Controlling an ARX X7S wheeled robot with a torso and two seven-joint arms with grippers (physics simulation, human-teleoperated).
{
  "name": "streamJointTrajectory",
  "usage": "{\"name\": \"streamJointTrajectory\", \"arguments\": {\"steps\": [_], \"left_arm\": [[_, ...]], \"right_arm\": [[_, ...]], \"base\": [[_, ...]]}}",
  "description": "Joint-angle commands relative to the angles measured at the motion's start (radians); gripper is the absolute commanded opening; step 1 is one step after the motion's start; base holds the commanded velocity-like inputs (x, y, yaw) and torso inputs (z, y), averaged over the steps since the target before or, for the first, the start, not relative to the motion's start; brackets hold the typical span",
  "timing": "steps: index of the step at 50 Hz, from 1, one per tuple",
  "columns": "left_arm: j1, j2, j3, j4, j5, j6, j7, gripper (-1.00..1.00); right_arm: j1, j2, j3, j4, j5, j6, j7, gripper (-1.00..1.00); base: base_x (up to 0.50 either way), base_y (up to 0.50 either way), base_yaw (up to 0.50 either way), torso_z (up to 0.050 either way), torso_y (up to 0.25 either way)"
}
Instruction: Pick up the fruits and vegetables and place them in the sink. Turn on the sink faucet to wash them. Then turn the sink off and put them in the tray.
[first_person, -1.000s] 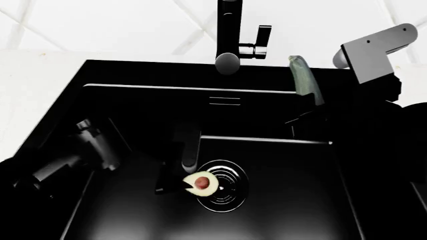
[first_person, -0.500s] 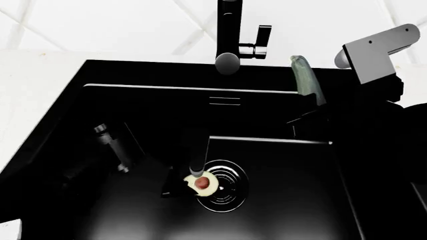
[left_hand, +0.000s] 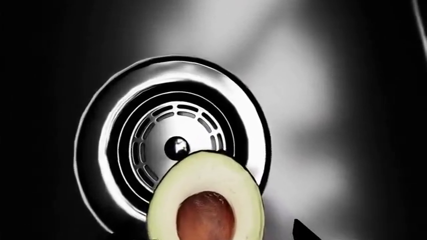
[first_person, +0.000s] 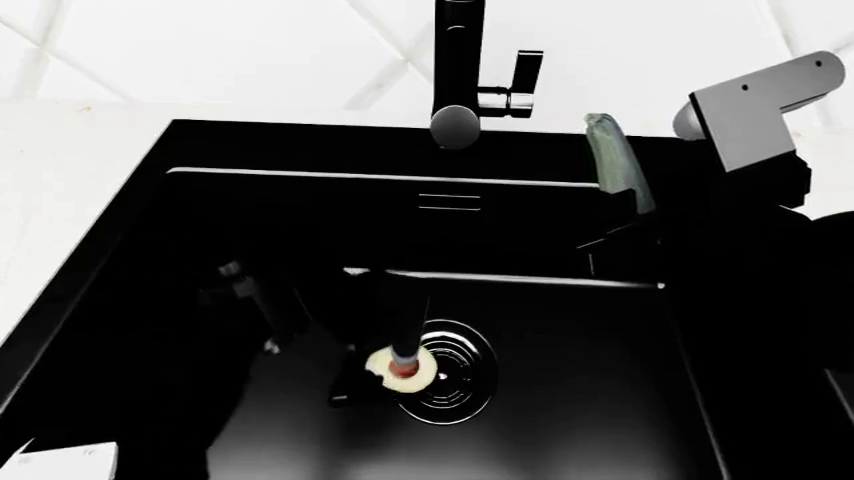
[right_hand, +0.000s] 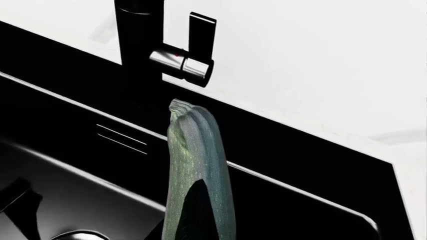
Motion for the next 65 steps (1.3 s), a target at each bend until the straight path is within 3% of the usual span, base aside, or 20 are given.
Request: {"name": "streamJointTrajectory", "arguments": {"steps": [1, 41, 42, 65], "left_arm": [[0.015, 0.025, -0.003, -0.041, 0.028, 0.016, 0.02, 1.0], [0.043, 0.032, -0.102, -0.044, 0.226, -0.104, 0.029, 1.0], [0.043, 0.032, -0.106, -0.044, 0.228, -0.103, 0.03, -1.0], [-0.002, 0.013, -0.166, -0.041, 0.239, -0.073, 0.008, -1.0]], "right_arm": [[-0.002, 0.007, 0.005, -0.005, -0.01, -0.002, -0.005, -1.0], [-0.017, 0.015, 0.005, -0.011, -0.002, -0.014, 0.009, -1.0], [-0.017, 0.016, 0.005, -0.011, -0.002, -0.014, 0.009, -1.0], [-0.026, 0.027, 0.008, -0.018, 0.002, -0.022, 0.013, -1.0]], "base": [[0.0, 0.0, 0.0, 0.0, 0.0], [0.0, 0.0, 0.0, 0.0, 0.0], [0.0, 0.0, 0.0, 0.0, 0.0], [0.0, 0.0, 0.0, 0.0, 0.0]]}}
